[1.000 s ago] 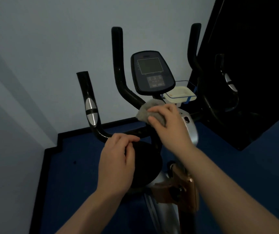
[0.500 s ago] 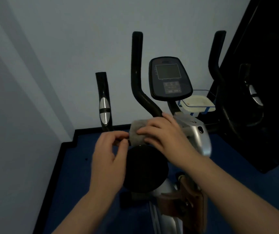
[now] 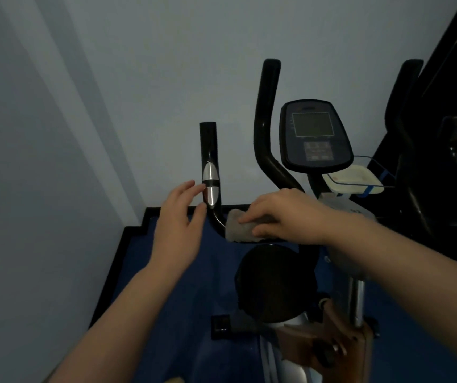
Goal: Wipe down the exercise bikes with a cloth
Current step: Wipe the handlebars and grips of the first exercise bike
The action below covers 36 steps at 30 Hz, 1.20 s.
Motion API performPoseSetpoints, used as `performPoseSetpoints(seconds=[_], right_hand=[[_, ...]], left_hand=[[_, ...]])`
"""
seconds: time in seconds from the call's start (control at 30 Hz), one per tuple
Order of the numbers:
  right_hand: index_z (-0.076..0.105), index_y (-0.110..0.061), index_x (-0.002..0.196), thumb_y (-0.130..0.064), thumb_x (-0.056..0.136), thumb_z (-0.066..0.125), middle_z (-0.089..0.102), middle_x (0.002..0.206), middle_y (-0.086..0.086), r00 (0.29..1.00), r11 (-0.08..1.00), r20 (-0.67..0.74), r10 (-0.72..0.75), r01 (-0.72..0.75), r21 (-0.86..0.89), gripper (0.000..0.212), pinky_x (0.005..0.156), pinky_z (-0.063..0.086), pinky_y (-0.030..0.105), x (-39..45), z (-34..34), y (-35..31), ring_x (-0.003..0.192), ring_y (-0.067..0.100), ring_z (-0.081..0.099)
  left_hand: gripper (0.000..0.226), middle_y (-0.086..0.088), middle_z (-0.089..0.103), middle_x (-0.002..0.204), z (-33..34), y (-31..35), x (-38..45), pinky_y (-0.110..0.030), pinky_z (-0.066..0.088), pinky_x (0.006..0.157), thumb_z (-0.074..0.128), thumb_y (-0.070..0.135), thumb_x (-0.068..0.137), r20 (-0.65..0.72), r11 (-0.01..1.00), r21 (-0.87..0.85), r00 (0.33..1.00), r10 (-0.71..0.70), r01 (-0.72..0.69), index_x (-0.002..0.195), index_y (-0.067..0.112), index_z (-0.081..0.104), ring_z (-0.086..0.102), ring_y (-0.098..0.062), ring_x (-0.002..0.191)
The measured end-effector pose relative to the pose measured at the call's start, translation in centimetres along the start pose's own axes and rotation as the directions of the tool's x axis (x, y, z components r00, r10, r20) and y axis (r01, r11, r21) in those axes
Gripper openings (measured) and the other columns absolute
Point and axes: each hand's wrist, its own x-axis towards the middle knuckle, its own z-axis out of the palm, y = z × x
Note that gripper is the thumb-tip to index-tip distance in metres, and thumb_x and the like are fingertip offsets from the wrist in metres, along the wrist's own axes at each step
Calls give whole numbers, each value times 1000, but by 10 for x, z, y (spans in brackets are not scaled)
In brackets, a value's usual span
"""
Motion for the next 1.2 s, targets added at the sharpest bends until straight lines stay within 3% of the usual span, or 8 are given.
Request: performPoseSetpoints(seconds=[0.2,0.3,0.4,0.57,0.77,0.93,1.03,1.2], right_hand=[[68,-41,113,-40,82,71,67,115,-16,994,999,-99,41,-42,-10,32,89,48,29,0,6,-3,104,7,61],[66,-32,107,-38,84,71,66,106,-8,982,948,-126,139,-95,304,25,89,49,36,23,15,-15,100,12,59],[59,-27,98,-36,85,71,61,102,-8,980,908,-138,146,-77,411,20,85,50,40,28,20,-16,95,12,58],[50,-41,87,-43,78,73,44,110,-17,994,992,-111,3,12,126,25,72,46,30,16,19,-17,90,9,53],[55,-24,78,-31,76,80,59,95,1,926,790,-292,238,-9,613,26,76,48,34,51,29,-30,86,14,57],[57,-38,77,-38,68,83,57,97,-12,970,904,-182,160,-70,421,27,81,48,33,24,21,-17,94,9,55],[56,-39,78,-42,68,82,58,96,-14,977,954,-160,144,-94,284,28,78,47,31,28,17,-18,93,8,56],[59,-22,100,-36,71,83,62,98,-5,930,768,-189,316,-134,626,40,78,51,28,47,28,-24,91,12,60]], left_hand=[[41,10,54,137,-3,-7,2,-22,37,107,49,12,99,85,992,-107,995,-50,59,138,23,53,49,-5,125],[41,11,57,134,0,-5,0,-27,39,108,48,11,99,64,988,-137,996,-66,74,138,24,53,50,-4,124],[41,13,57,131,-1,-5,0,-16,37,101,47,10,100,63,983,-153,994,-90,98,136,27,54,51,-2,121],[38,17,60,122,-4,-5,7,1,34,88,48,8,99,96,967,-206,987,-131,149,129,27,59,51,13,111],[31,16,59,122,-9,-1,10,-9,38,93,44,15,100,127,899,-346,963,-239,269,119,32,61,52,9,112],[37,16,53,128,-6,8,-2,1,31,94,39,14,103,104,924,-321,978,-183,207,134,25,55,45,20,111],[36,8,48,140,-1,8,-12,-11,27,109,38,15,104,89,936,-320,988,-128,150,135,26,51,41,5,128],[36,8,44,145,6,0,-18,-35,25,118,37,23,104,71,934,-309,984,-164,178,137,26,51,37,-4,135]])
